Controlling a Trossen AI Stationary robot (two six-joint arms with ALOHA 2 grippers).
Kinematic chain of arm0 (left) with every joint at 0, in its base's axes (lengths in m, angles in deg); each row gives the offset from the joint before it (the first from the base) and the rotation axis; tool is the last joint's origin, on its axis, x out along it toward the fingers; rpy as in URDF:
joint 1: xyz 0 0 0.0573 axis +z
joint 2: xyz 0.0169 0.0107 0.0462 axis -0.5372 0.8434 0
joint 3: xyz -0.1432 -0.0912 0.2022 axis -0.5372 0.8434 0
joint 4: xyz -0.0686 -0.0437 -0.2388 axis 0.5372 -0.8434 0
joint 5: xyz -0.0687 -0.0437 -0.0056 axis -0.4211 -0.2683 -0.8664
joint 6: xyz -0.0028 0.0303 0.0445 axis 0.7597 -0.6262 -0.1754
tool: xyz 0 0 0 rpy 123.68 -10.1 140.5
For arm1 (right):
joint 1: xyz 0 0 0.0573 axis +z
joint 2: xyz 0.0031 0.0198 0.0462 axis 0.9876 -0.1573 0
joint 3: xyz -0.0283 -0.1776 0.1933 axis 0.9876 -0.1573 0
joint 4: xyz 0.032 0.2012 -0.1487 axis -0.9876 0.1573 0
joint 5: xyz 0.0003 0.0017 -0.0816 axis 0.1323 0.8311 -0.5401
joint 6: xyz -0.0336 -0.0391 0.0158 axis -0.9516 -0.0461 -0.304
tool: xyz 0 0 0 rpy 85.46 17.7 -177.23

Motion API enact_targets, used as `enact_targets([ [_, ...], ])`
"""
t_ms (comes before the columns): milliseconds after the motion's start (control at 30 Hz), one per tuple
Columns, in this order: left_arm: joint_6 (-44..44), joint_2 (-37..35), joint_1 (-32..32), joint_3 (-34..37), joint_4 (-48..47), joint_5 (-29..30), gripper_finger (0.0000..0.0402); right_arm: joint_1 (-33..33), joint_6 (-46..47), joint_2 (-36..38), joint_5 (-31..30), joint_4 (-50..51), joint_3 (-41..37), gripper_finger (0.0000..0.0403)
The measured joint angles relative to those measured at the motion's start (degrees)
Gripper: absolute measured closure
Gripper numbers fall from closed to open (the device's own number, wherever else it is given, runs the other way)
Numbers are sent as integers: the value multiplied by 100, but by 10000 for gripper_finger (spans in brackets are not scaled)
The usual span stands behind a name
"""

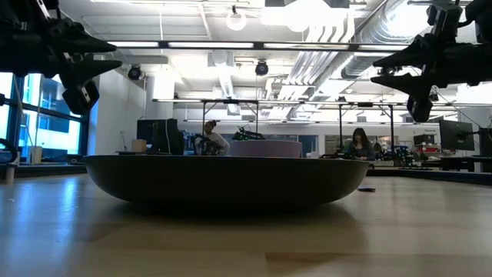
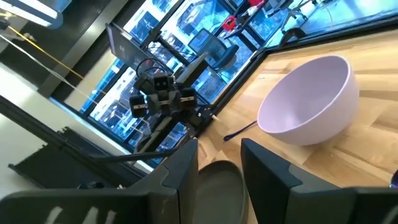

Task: Set table place
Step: Put the violet bowl on the black plate

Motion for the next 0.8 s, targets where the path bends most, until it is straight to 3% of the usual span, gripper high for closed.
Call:
enact_targets([
  [233, -7, 0, 0, -2, 147, 30, 307, 0, 76, 0, -4, -57, 0, 289],
  [500, -24, 2, 0, -2, 119, 73, 307, 0, -428, -2, -4, -919, 0, 289],
  [800, 20, 1, 0, -2, 113, 74, 307, 0, -380, -7, -8, -772, 0, 289],
])
